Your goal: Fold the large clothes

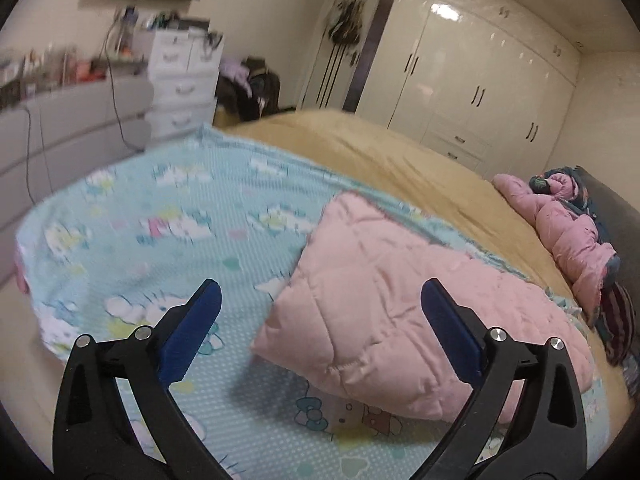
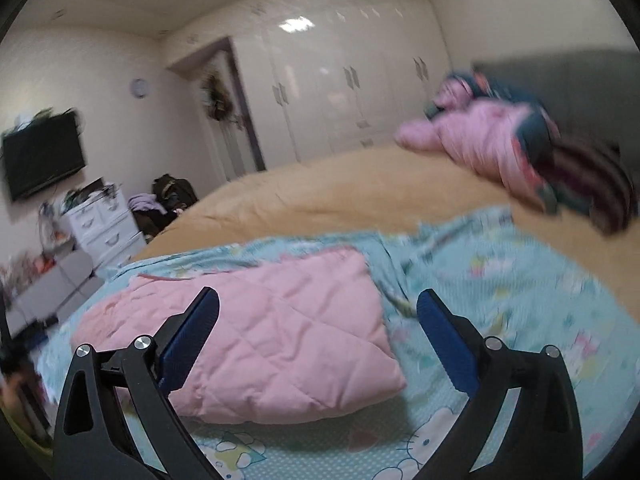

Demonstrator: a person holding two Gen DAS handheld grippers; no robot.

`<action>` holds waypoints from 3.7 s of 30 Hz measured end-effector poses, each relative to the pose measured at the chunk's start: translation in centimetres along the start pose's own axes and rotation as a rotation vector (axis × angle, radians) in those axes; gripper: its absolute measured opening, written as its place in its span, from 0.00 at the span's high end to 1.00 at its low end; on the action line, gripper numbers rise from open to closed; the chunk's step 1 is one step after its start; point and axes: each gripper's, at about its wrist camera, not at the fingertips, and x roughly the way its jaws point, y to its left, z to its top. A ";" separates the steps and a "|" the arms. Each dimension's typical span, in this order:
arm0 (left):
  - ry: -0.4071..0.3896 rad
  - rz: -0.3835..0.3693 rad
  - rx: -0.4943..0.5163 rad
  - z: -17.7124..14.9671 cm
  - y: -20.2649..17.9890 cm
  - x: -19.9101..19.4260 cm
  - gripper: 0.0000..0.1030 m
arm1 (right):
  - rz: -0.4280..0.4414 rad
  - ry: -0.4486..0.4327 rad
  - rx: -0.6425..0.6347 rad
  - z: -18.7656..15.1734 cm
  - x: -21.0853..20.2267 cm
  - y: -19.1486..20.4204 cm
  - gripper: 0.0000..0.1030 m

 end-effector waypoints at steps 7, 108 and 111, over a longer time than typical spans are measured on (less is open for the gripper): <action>-0.069 -0.038 0.073 -0.4 -2.3 -4.8 0.09 | 0.072 -0.059 -0.083 -1.3 -3.8 4.0 0.04; 0.032 -0.117 0.206 -10.0 -7.8 -10.4 0.09 | 0.204 0.166 -0.168 -9.9 -5.1 10.3 0.04; 0.041 -0.113 0.199 -9.8 -7.6 -10.0 0.09 | 0.192 0.167 -0.168 -9.9 -5.0 10.0 0.04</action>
